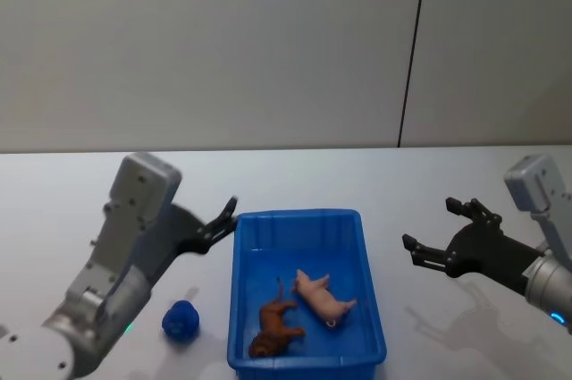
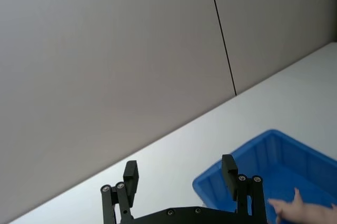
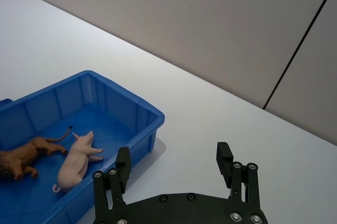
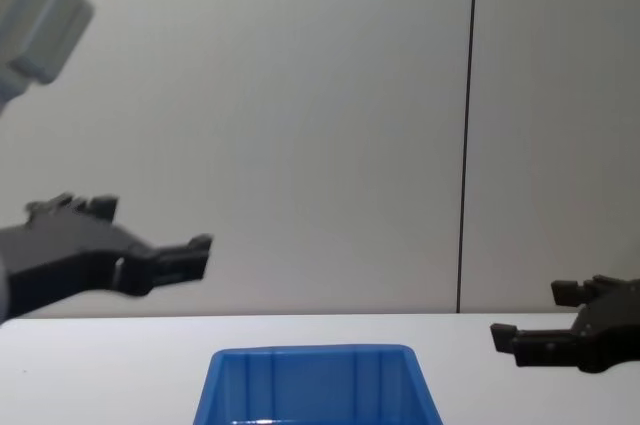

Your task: Pick up the two dolls from the table and place them into the box.

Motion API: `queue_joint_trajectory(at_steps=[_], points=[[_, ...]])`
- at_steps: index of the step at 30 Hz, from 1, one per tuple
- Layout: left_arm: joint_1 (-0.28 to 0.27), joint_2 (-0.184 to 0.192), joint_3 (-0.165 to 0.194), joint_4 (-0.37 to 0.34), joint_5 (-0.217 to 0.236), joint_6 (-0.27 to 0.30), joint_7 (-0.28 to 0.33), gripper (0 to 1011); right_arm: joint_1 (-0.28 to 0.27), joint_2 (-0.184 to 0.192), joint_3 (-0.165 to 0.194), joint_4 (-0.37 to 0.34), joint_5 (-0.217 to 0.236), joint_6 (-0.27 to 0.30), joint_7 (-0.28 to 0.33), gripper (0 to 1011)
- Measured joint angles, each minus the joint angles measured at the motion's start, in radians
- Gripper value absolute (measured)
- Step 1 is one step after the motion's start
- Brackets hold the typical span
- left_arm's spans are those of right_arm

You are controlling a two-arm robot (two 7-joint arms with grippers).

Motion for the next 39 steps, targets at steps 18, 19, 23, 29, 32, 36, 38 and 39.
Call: queue_joint_trajectory(at_steps=[18,19,23,29,32,36,38,39], points=[[0.119,0.104,-0.027,-0.008,-0.096,0.007,-0.035,1001,-0.003,0.004,0.002,-0.001,0.004,-0.002,-0.003,1001],[0.120,0.104,-0.027,-0.004,-0.098,0.006,-0.039,1001,-0.003,0.004,0.002,-0.001,0.004,-0.002,-0.003,1001],[0.125,0.102,-0.027,0.025,-0.104,-0.005,-0.062,1001,-0.003,0.004,0.003,-0.001,0.005,-0.002,-0.004,1001],[0.121,0.088,-0.025,0.078,-0.106,-0.021,-0.090,1001,-0.004,0.004,0.003,-0.001,0.005,-0.002,-0.004,1001],[0.118,0.078,-0.023,0.104,-0.106,-0.029,-0.104,1001,-0.004,0.005,0.003,-0.001,0.005,-0.002,-0.004,1001],[0.112,0.066,-0.020,0.142,-0.106,-0.039,-0.122,1001,-0.004,0.005,0.003,-0.001,0.005,-0.002,-0.004,1001],[0.111,0.063,-0.019,0.155,-0.106,-0.043,-0.129,1001,-0.004,0.005,0.003,-0.001,0.005,-0.002,-0.004,1001],[0.109,0.059,-0.017,0.168,-0.106,-0.047,-0.136,1001,-0.004,0.005,0.003,-0.001,0.005,-0.002,-0.004,1001]])
